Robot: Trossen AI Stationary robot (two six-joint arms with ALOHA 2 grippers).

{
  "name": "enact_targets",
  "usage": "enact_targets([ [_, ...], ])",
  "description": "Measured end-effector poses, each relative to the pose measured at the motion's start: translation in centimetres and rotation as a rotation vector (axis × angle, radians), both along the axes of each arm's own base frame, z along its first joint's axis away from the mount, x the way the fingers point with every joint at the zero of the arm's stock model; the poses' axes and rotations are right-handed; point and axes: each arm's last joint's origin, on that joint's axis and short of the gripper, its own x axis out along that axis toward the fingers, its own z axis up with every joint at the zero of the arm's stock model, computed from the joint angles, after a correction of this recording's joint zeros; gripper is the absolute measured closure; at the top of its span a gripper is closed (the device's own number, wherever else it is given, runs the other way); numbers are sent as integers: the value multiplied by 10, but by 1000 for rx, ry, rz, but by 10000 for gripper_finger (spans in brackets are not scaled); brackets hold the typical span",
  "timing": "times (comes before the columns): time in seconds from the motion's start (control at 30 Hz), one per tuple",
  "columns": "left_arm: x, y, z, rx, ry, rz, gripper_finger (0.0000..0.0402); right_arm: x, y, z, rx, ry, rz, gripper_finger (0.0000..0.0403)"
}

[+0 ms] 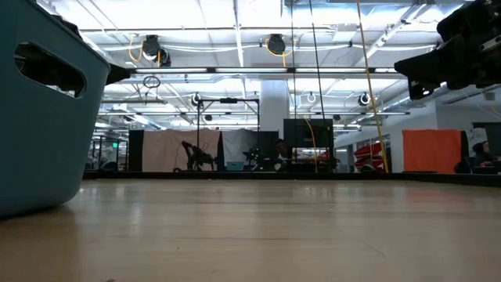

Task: Sort popcorn bags into baskets
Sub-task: Return to Home Position

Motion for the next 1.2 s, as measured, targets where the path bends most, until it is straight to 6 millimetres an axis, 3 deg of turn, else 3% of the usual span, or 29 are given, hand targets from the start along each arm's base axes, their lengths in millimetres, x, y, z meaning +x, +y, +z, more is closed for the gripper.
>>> enact_targets([
  [0.27, 1, -5, -3, 57, 44, -171, 398, 0, 0, 0, -19, -2, 1, 403],
  [1.2, 1, -18, -3, 198, 57, -273, 400, 0, 0, 0, -19, -2, 2, 403],
])
